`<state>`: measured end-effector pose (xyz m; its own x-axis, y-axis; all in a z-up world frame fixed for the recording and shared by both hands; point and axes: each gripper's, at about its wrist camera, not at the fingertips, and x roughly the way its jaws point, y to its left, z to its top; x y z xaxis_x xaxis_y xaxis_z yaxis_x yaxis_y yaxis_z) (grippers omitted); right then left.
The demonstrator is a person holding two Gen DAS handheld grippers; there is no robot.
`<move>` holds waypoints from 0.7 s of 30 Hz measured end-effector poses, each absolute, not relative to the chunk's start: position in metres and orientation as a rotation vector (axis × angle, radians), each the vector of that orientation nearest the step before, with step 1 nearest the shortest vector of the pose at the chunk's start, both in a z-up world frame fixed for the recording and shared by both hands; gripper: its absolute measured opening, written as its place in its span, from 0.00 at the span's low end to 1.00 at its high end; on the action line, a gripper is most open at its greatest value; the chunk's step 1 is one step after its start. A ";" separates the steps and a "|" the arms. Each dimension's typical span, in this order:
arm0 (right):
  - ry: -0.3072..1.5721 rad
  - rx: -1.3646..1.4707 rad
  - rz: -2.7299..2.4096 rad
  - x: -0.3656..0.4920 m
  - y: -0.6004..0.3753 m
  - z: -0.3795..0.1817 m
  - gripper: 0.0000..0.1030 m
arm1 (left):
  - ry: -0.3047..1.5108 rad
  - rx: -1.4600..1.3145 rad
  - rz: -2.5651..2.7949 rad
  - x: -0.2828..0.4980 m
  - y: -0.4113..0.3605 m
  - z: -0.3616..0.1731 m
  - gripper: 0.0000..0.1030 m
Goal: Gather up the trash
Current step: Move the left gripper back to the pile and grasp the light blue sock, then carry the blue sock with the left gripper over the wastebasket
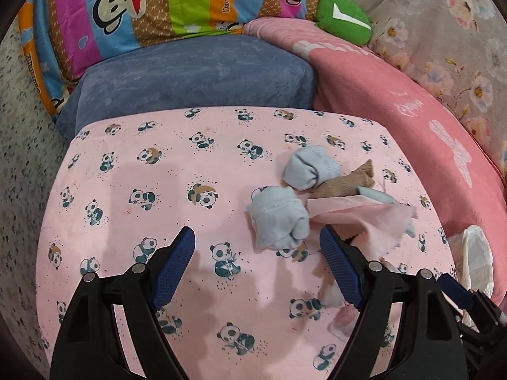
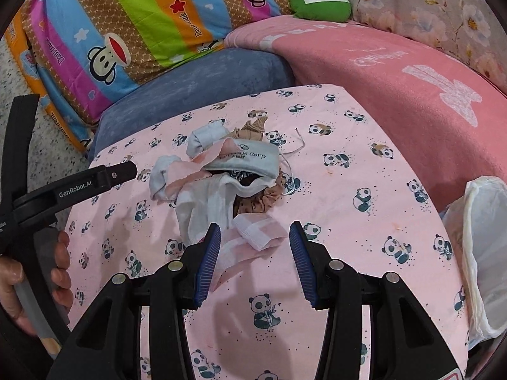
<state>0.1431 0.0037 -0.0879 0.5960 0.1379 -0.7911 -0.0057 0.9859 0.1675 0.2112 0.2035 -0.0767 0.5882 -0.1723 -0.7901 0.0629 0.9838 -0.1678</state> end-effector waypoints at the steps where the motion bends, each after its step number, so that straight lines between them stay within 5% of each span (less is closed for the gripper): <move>1: 0.936 0.153 0.084 0.145 0.005 -0.091 0.45 | 0.941 -0.133 -0.137 0.215 0.205 -0.080 0.75; 10: 0.997 0.138 0.077 0.164 0.012 -0.123 0.42 | 0.998 -0.188 -0.179 0.242 0.203 -0.102 0.74; 21: 1.013 0.154 0.067 0.165 0.005 -0.129 0.07 | 1.044 -0.251 -0.249 0.249 0.198 -0.106 0.30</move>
